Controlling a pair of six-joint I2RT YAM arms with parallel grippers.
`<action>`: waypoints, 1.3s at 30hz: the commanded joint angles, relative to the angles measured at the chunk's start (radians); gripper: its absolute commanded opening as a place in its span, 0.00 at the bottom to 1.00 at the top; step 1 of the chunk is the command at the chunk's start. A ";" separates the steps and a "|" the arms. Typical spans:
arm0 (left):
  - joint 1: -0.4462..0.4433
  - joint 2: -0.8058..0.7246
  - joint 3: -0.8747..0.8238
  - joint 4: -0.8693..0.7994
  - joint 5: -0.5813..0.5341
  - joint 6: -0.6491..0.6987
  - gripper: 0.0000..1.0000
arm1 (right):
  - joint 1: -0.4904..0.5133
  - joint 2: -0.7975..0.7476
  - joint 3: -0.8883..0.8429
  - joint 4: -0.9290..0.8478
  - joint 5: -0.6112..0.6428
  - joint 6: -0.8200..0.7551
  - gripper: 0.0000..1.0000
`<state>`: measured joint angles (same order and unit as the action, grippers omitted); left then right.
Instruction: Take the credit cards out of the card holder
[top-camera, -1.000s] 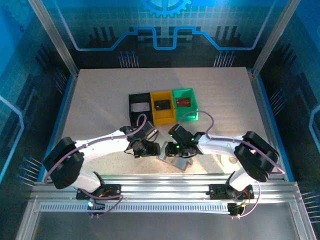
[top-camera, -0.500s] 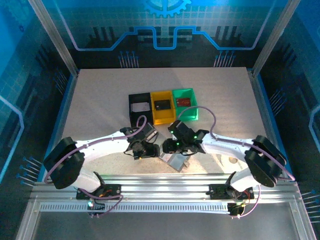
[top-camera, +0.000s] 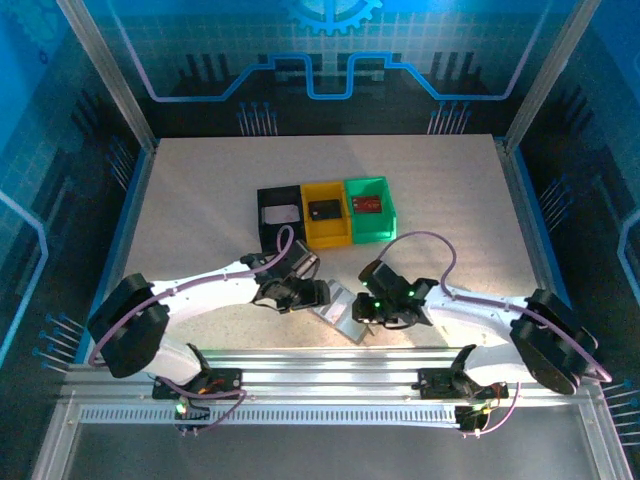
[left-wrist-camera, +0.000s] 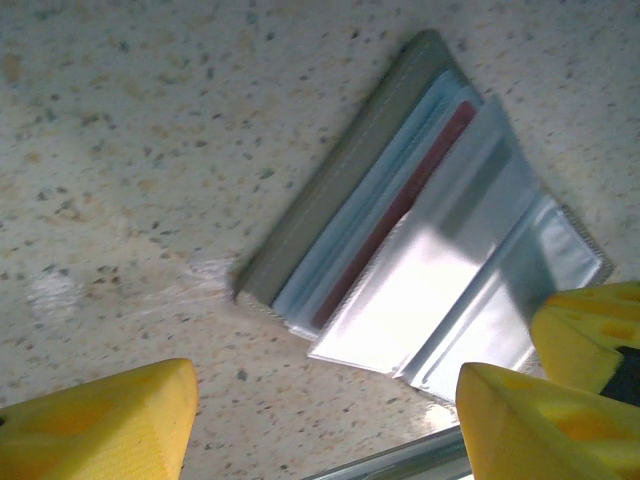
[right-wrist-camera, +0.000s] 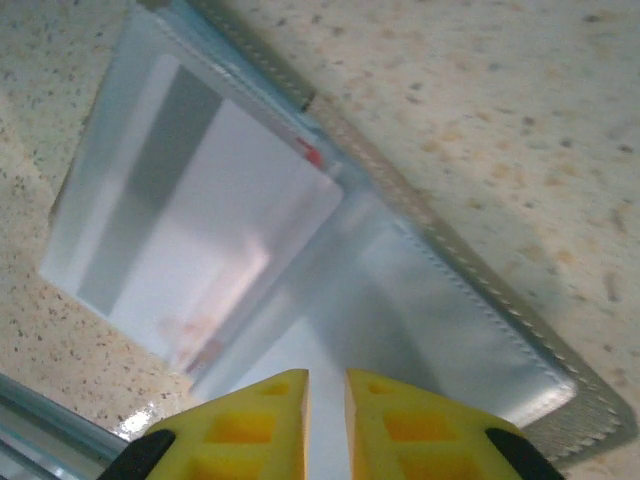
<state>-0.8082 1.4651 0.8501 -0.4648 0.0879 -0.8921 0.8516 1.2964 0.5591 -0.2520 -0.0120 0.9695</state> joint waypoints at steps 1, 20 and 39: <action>-0.005 0.038 0.035 0.037 0.039 -0.008 0.70 | 0.001 -0.038 -0.031 0.012 0.055 0.055 0.15; -0.002 0.128 0.079 0.123 0.070 -0.013 0.70 | -0.011 0.021 -0.081 0.091 0.044 0.030 0.05; -0.001 0.108 0.035 0.230 0.152 -0.055 0.70 | -0.022 0.009 -0.084 0.090 0.033 0.014 0.02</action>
<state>-0.8082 1.5940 0.9005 -0.2691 0.1932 -0.9237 0.8429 1.3159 0.4881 -0.1265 0.0143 0.9943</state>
